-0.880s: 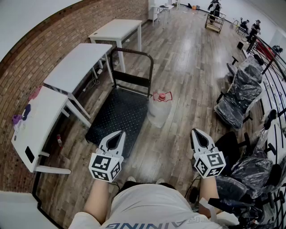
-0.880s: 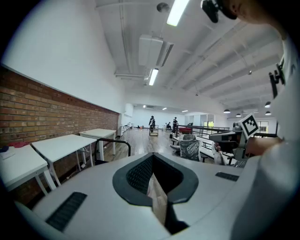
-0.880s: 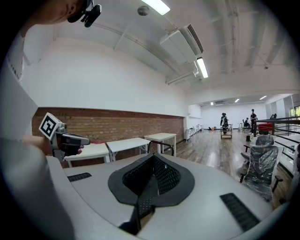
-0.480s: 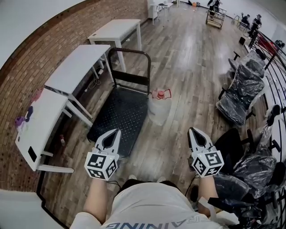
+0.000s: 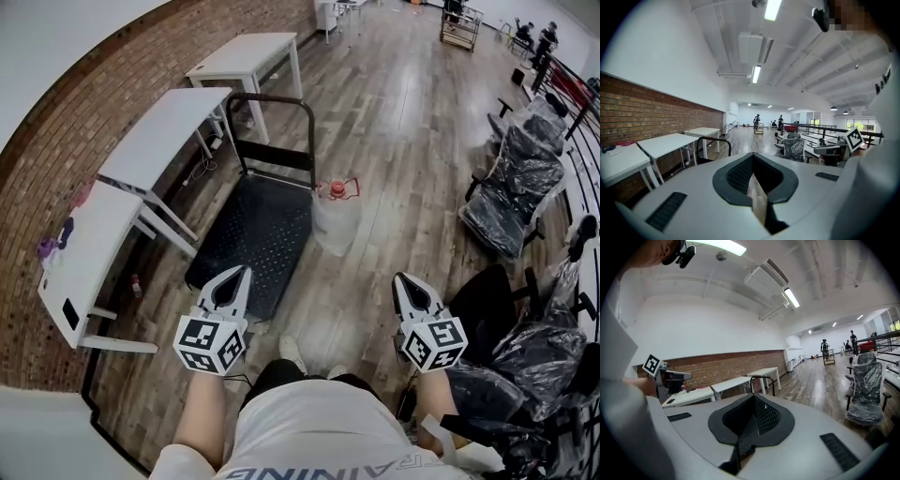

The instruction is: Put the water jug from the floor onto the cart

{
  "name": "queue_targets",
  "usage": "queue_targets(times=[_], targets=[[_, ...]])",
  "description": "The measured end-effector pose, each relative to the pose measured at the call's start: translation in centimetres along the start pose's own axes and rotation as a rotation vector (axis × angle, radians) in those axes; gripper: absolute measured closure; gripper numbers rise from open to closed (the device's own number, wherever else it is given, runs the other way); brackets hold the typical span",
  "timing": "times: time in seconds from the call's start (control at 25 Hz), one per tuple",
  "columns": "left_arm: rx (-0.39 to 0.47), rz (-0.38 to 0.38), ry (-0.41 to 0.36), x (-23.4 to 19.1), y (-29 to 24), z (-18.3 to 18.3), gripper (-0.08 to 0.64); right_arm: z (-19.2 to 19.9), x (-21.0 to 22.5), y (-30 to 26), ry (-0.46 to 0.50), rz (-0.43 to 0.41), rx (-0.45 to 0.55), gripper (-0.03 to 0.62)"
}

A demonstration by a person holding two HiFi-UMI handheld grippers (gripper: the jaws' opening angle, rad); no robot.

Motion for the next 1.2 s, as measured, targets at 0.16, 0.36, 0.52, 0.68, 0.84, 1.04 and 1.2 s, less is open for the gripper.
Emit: queue_targets(times=[0.16, 0.36, 0.52, 0.68, 0.84, 1.04, 1.2], targets=[[-0.003, 0.022, 0.001, 0.1, -1.9, 0.2, 0.560, 0.0, 0.9, -1.0, 0.011, 0.010, -0.012, 0.589], [-0.016, 0.058, 0.037, 0.1, -5.7, 0.7, 0.560, -0.7, 2.8, -1.8, 0.030, 0.051, -0.044, 0.589], [-0.007, 0.092, 0.039, -0.1, -9.8, -0.1, 0.560, -1.8, 5.2, -3.3, 0.039, 0.089, -0.059, 0.589], [-0.010, 0.097, 0.050, -2.3, -13.6, -0.6, 0.560, -3.1, 6.6, -7.4, 0.058, 0.093, -0.072, 0.589], [-0.024, 0.068, 0.081, -6.0, -17.1, -0.9, 0.560, -4.4, 7.2, -12.9, 0.065, 0.073, -0.085, 0.589], [-0.030, 0.053, 0.053, -10.7, -20.3, -1.7, 0.560, -5.8, 6.9, -19.8, 0.095, 0.043, -0.115, 0.589], [-0.043, 0.044, 0.042, -13.7, -22.5, -2.1, 0.560, -7.2, 6.6, -24.1, 0.102, 0.028, -0.100, 0.589]])
Point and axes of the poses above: the fingertips, and each gripper's own axes: y backward along the fingers, x to its right, z out of its underside, the point moved 7 cm from there along y, backward along the fingers, and after that the axes turned 12 degrees about -z, right-handed, at the moved point
